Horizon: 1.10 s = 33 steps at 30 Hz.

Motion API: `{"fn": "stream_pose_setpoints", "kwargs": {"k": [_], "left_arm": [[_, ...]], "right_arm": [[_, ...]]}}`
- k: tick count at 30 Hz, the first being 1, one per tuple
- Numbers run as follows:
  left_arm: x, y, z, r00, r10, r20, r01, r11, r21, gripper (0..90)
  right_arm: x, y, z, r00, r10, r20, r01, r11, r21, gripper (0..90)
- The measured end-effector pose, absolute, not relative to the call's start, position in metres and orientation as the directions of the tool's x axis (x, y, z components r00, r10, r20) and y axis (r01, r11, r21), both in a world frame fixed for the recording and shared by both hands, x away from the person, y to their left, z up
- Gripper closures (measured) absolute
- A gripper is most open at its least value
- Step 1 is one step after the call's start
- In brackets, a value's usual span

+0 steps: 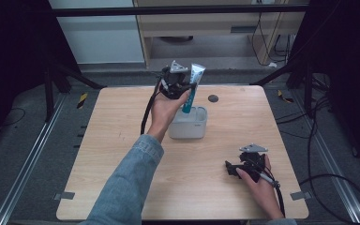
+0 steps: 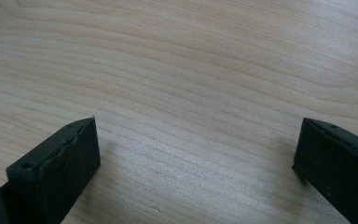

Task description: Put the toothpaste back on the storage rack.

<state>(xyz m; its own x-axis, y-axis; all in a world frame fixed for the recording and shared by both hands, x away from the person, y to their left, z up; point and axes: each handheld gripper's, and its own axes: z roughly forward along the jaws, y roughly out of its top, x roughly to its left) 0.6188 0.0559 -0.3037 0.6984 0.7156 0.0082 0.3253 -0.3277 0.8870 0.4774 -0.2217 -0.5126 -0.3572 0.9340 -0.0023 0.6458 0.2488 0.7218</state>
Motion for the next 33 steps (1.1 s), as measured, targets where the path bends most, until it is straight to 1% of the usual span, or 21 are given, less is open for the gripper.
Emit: {"fn": "stream_pose_setpoints", "kwargs": {"k": [6,9,13,21,33], "left_arm": [[0.622,0.057,-0.312,0.697,0.717,0.010,0.326,-0.330,0.886,79.4],[0.623,0.057,-0.317,0.691,0.722,0.029,0.324,-0.345,0.881,79.4],[0.623,0.059,-0.323,0.695,0.719,0.011,0.332,-0.335,0.882,79.4],[0.622,0.058,-0.335,0.692,0.721,0.038,0.329,-0.361,0.872,79.4],[0.623,0.057,-0.347,0.693,0.721,0.017,0.344,-0.352,0.870,79.4]], "right_arm": [[0.477,-0.221,-0.512,-0.354,0.935,0.004,0.648,0.243,0.722,0.5],[0.477,-0.221,-0.512,-0.354,0.935,0.004,0.648,0.242,0.722,0.5],[0.477,-0.221,-0.512,-0.354,0.935,0.004,0.648,0.242,0.722,0.5],[0.477,-0.221,-0.512,-0.355,0.935,0.003,0.648,0.244,0.722,0.5],[0.477,-0.221,-0.513,-0.355,0.935,0.003,0.646,0.243,0.724,0.5]]}}
